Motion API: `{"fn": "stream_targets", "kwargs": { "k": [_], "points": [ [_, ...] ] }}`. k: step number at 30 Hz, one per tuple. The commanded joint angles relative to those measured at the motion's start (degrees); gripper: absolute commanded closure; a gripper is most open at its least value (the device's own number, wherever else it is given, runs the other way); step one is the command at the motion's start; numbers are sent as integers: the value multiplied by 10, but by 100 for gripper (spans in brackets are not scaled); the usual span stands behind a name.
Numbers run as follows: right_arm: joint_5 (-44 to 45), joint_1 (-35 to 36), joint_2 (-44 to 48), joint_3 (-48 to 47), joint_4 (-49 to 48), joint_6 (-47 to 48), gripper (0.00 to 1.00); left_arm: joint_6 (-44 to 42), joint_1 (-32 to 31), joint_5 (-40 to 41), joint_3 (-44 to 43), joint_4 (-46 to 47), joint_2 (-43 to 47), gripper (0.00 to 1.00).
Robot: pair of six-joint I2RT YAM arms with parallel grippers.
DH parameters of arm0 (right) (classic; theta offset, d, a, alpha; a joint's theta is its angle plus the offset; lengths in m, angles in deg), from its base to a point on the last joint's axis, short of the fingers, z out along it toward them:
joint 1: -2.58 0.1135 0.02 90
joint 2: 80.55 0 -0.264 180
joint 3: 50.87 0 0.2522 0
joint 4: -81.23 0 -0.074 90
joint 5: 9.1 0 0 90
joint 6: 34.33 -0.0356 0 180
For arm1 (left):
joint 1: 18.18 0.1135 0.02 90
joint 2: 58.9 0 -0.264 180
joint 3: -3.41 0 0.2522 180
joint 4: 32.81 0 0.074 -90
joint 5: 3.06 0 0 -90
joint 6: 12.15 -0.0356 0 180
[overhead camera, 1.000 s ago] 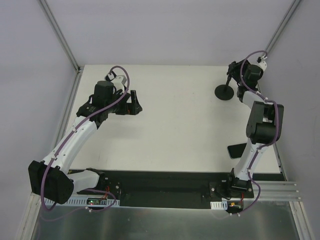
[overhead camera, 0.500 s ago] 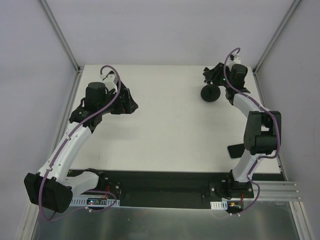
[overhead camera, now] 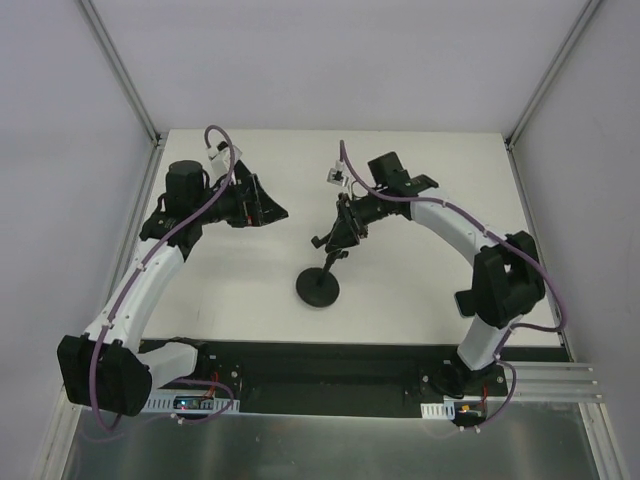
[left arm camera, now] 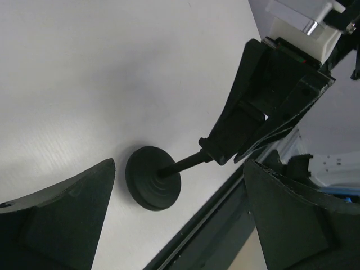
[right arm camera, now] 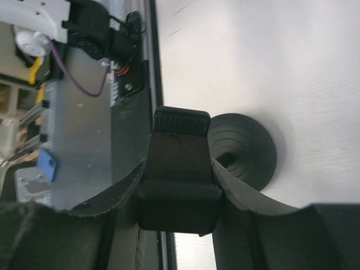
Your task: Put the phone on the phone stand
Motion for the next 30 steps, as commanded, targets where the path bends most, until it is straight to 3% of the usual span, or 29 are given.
{"fn": "stream_targets", "kwargs": {
  "k": [1,2,4,9,10,12,13,15,16,19,22,30],
  "points": [
    [-133,-4,-77,-155,266,238,100,33,2,-133,-1,42,-38,8],
    [-132,-3,-97,-188,349,259,99,37,1,-137,-1,44,-50,10],
    [-96,4,-130,-231,373,248,99,43,1,-137,2,46,-56,14],
    [14,34,-118,-196,292,171,98,46,0,-130,7,47,-58,15],
    [19,36,-113,-193,288,168,84,48,0,-130,7,47,-59,15],
    [27,35,-107,-183,277,143,77,51,0,-135,8,48,-65,15],
    [54,36,-102,-175,263,121,58,53,0,-139,7,47,-70,14],
    [99,38,-66,-122,182,31,44,54,-4,-150,7,48,-78,11],
    [140,39,-32,-104,159,6,31,55,-6,-153,7,48,-80,10],
    [208,39,43,-22,68,-100,10,55,-16,-158,6,48,-86,4],
    [232,37,114,51,7,-187,0,49,-29,-162,7,48,-92,1],
    [264,38,343,253,-124,-269,3,-6,-70,-244,-15,39,-163,1]
  ]
}}
